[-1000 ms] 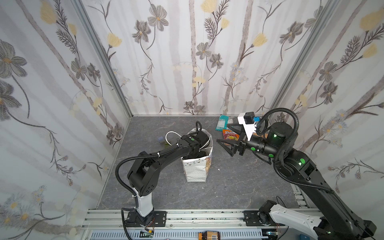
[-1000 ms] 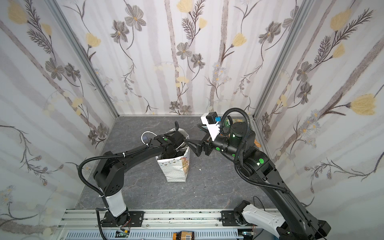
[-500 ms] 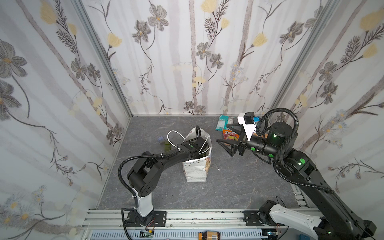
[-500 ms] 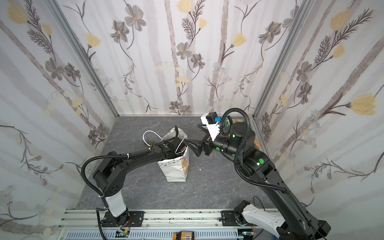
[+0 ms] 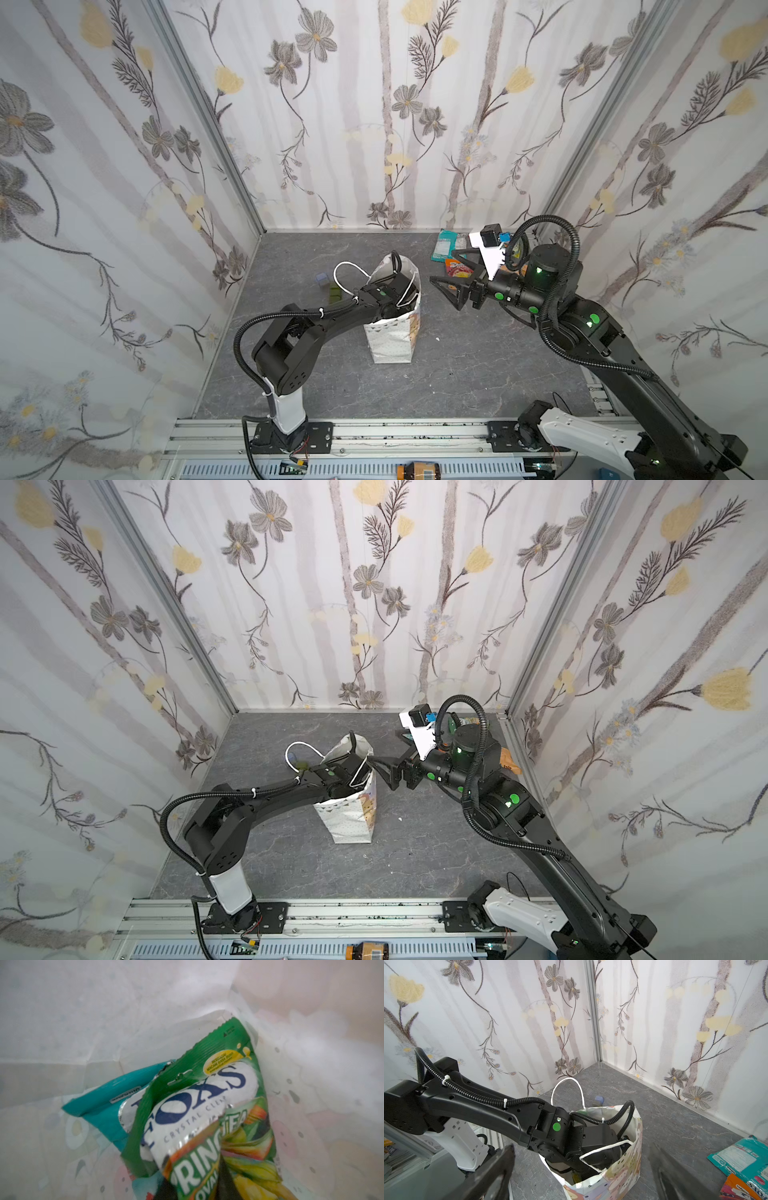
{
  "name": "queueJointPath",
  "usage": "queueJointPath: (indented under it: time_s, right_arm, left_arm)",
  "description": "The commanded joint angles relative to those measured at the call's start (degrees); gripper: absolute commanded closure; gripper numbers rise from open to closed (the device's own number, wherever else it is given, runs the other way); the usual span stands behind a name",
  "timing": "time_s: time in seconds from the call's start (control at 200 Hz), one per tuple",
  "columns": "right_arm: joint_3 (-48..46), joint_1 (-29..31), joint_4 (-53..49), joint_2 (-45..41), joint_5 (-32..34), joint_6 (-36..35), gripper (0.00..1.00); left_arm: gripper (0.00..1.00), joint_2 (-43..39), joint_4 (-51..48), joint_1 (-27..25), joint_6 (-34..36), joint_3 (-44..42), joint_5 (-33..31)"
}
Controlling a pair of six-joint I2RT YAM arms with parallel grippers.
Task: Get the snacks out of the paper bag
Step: 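Lift the green Spring Tea pack out of the bag while right gripper approaches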
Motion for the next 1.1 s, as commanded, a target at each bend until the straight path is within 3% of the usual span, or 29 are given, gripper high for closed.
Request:
queueJointPath:
  time_s: [0.0,0.075,0.3,0.48,1.094]
  right_arm:
    - [-0.90,0.00,2.28,0.54,0.84,1.44,0.00]
    - [-1.57,0.00,2.26,0.88,2.25,2.85,0.00]
    - [-3.51,-0.19,2.54,3.32,5.20,9.58,0.00]
    - [-4.75,-1.33,2.24,6.70,3.26,13.38,0.00]
    - [-6.90,-4.88,2.61,8.92,-0.80,15.04,0.00]
  left_arm:
    - [0.93,0.07,-3.14,0.17,-0.98,-0.19,-1.60]
    - [1.00,-0.84,-3.42,0.17,-1.13,0.12,-1.42]
    - [1.00,-2.60,-4.56,0.15,-1.24,2.09,-0.92]
    - [1.00,-3.46,-6.61,0.25,-0.98,3.83,-1.22]
    - [1.00,-8.85,-11.74,0.17,0.07,9.24,-4.25]
